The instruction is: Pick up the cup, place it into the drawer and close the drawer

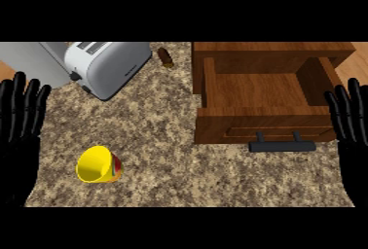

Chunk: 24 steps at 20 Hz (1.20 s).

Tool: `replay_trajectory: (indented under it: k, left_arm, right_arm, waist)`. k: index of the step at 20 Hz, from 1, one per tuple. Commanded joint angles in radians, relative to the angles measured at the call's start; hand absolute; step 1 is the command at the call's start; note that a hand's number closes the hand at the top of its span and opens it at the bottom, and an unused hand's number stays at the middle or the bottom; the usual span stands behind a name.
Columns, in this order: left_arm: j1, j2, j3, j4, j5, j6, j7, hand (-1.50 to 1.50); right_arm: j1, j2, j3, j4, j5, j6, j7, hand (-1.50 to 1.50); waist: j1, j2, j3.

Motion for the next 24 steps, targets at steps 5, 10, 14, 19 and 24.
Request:
replay_trajectory:
  k: [5,10,14,19,24]
  left_arm:
    - [0.159,0.105,-0.004,-0.093,0.291,-0.308,-0.065,-1.50]
    - [0.170,0.093,0.085,0.063,0.535,-0.313,0.083,-1.50]
    - [0.216,0.110,0.137,0.128,0.577,-0.403,0.030,-1.50]
    - [0.151,0.083,0.123,0.288,0.431,-0.394,-0.021,-1.50]
    - [0.097,0.075,0.145,0.494,0.319,-0.425,-0.145,-1.50]
  right_arm:
    - [-0.036,0.015,-0.002,0.021,0.025,-0.013,-0.053,-1.50]
    - [-0.062,-0.023,0.056,0.056,-0.022,0.064,0.093,-1.50]
    - [-0.114,-0.083,-0.049,0.074,-0.116,0.122,0.124,-1.50]
    - [-0.244,-0.063,-0.044,0.204,-0.082,0.105,0.101,-1.50]
    - [-0.144,-0.038,-0.003,0.211,-0.027,0.129,-0.008,-1.50]
  waist:
    - [0.041,0.009,0.014]
    - [0.031,0.015,0.013]
    - [0.024,0.012,0.014]
    - [0.024,0.014,0.014]
    - [0.018,0.013,0.014]
